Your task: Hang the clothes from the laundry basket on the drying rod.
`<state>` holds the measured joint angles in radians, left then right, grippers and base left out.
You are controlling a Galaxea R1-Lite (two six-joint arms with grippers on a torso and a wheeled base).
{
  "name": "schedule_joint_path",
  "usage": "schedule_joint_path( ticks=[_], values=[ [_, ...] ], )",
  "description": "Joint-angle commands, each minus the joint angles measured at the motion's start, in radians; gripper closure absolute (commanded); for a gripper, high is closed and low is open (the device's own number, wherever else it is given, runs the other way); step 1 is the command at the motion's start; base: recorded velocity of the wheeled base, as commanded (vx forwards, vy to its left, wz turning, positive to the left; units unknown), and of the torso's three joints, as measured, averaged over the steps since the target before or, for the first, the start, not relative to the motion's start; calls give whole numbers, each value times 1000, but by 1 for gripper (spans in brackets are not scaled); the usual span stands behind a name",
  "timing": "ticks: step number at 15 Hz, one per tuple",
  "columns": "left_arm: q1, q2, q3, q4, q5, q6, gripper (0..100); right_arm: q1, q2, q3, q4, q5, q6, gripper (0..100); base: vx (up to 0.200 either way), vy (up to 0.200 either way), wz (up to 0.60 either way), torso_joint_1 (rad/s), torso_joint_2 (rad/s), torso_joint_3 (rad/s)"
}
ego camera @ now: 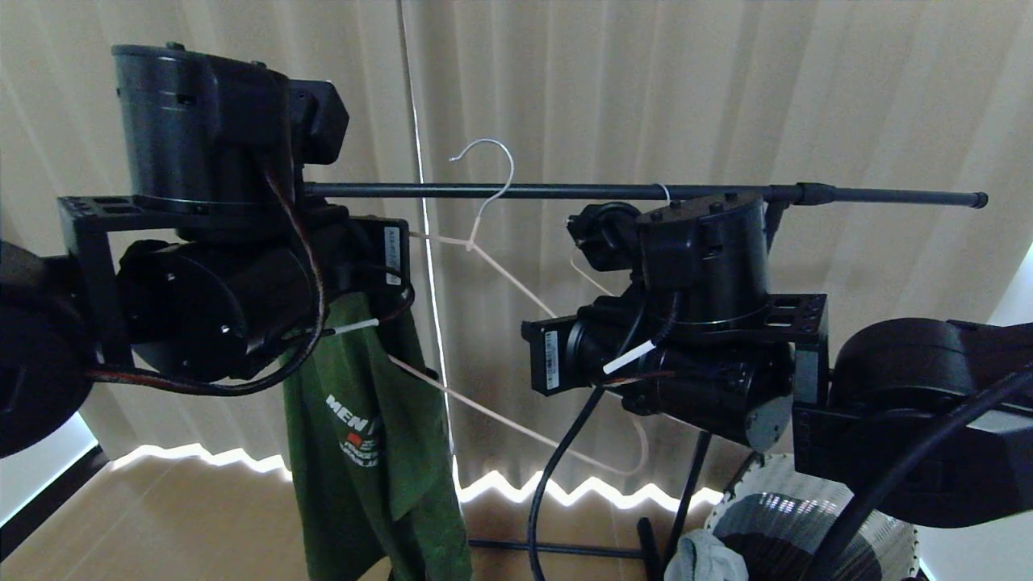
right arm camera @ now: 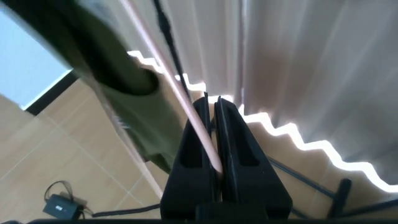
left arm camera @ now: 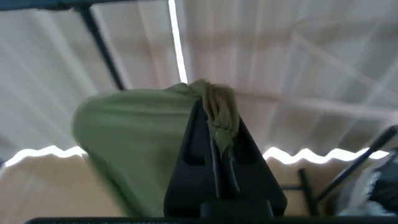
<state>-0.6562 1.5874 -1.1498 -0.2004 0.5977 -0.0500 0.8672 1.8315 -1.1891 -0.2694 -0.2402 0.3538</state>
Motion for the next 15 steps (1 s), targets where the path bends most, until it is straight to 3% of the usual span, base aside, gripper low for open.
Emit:
schedule_joint_path(
  ticks=[1,4,8,11,15],
  values=[
    [-7,17,-21,-4,-1,-2,100,7,18,-12,-1,1,4,100,0,0,0,0,0,0],
    [-25,8,-21,-7,-35,-4,100,7,22,-20,-2,9,34,100,0,0,0,0,0,0],
    [-37,-30,-7,-1,-228,-5,100,7,18,-20,-2,7,34,100,0,0,0,0,0,0],
    [-34,-38,48,-4,-323,-1,100,7,12,-18,-2,7,34,100,0,0,0,0,0,0],
    [-31,-67,120,-5,-377,1,100,4,-11,-17,-2,6,34,100,0,0,0,0,0,0]
  ],
)
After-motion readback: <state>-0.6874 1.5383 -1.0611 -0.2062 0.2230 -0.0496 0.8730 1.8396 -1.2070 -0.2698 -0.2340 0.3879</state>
